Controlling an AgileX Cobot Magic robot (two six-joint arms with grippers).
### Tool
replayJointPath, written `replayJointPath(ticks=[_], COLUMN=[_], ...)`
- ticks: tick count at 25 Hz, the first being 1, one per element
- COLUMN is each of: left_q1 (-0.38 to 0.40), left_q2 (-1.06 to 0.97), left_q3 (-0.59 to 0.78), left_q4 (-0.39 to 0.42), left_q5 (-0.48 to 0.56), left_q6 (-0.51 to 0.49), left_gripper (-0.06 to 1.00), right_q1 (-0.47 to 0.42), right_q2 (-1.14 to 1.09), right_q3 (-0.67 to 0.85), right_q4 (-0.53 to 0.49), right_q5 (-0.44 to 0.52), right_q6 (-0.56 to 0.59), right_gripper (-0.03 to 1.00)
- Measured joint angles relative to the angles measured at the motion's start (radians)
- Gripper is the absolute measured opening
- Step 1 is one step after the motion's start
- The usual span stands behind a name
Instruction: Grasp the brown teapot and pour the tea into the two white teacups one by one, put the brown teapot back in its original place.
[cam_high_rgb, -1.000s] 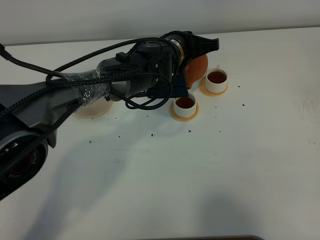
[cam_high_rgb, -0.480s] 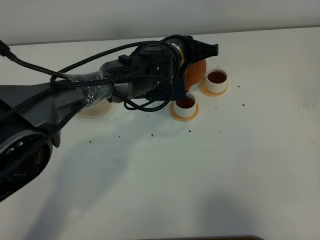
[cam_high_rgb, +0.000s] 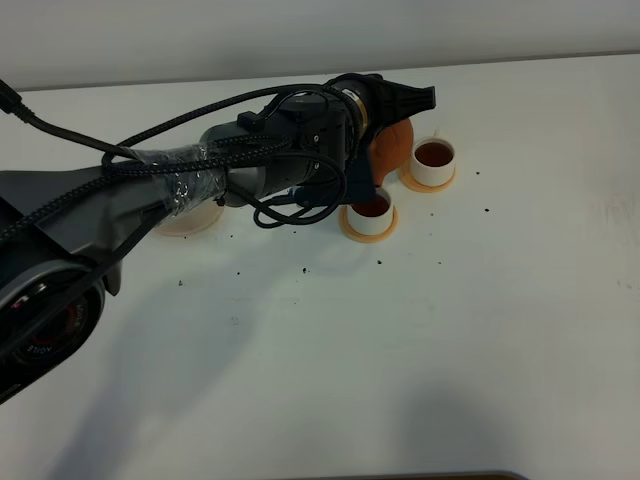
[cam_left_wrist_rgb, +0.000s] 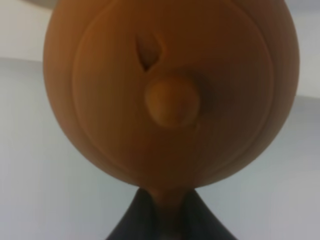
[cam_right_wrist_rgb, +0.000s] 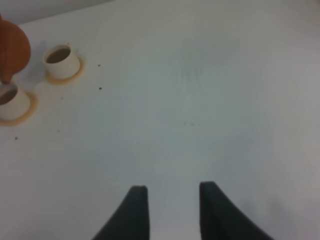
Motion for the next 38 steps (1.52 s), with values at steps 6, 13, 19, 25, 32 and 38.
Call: replayJointPath(ticks=[6,13,19,25,32,38], left_q1=[0.0,0.002,0.028,0.076,0.118,0.153], left_q2=[-0.045,-0.099,-0.11,-0.11,-0.11,-0.11], left_q3=[0.001,0.001,0.001,0.001,0.001,0.001], left_q4=[-0.011,-0.213,-0.49,-0.826,-0.949,-1.002], left_q5=[0.074,0.343,0.573,0.723,0.85,0.861], left_q6=[-0.109,-0.196,-0.327,-0.443,-0.673,-0.961], left_gripper=[0.11,0.11,0.11,0.11,0.11,0.11], right_q1=[0.0,0.0,0.0,0.0,0.0,0.0], right_q2=[0.0,0.0,0.0,0.0,0.0,0.0], right_q3=[0.0,0.0,0.0,0.0,0.0,0.0], right_q4=[0.0,0.0,0.0,0.0,0.0,0.0], right_q5=[0.0,0.0,0.0,0.0,0.0,0.0], right_q6=[0.0,0.0,0.0,0.0,0.0,0.0], right_gripper=[0.24,0.24,0.24,0.24,0.24,0.24])
